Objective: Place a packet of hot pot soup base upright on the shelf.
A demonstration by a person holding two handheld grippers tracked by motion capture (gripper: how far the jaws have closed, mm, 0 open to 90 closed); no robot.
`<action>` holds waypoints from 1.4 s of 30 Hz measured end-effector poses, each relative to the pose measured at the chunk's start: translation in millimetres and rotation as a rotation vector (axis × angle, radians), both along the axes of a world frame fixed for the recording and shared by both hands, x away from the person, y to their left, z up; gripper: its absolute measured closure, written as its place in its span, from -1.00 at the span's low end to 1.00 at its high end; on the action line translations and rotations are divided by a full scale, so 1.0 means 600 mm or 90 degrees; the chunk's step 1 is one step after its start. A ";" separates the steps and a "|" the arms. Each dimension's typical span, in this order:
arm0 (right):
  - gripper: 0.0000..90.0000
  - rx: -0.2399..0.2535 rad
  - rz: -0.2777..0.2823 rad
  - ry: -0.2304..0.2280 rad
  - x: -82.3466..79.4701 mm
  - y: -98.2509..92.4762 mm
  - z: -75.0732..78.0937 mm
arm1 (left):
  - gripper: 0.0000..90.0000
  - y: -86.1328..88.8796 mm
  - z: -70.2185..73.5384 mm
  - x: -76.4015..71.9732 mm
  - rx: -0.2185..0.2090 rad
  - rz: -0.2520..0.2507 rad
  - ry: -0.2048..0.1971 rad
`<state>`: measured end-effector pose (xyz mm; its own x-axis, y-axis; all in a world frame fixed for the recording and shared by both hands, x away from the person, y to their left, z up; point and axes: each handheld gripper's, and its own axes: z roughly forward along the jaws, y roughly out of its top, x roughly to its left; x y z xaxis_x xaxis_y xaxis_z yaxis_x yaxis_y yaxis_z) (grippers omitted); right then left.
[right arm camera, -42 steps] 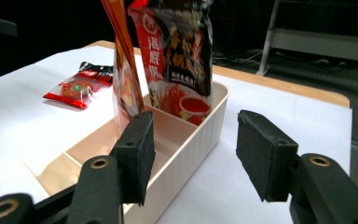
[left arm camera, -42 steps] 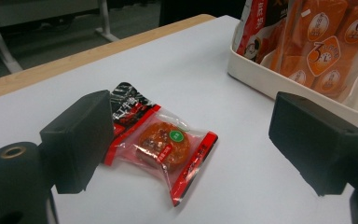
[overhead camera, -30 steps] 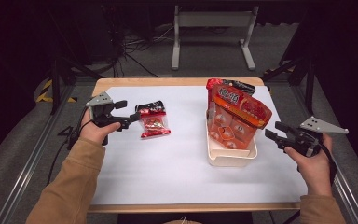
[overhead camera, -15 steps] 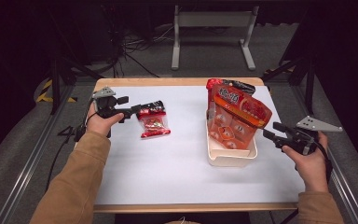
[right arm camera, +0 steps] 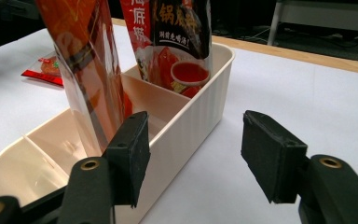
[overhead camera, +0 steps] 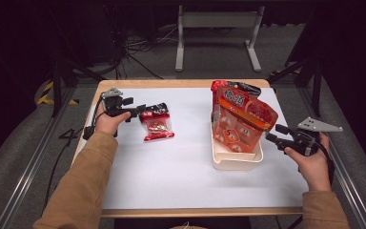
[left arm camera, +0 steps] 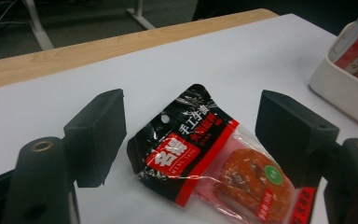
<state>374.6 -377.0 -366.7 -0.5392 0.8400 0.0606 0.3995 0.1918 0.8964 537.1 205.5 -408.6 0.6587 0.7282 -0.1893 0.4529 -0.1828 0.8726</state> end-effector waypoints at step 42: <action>-0.09 -0.020 -0.019 0.050 -0.041 -0.009 -0.037 | -0.02 -0.009 -0.078 0.064 0.033 0.020 0.146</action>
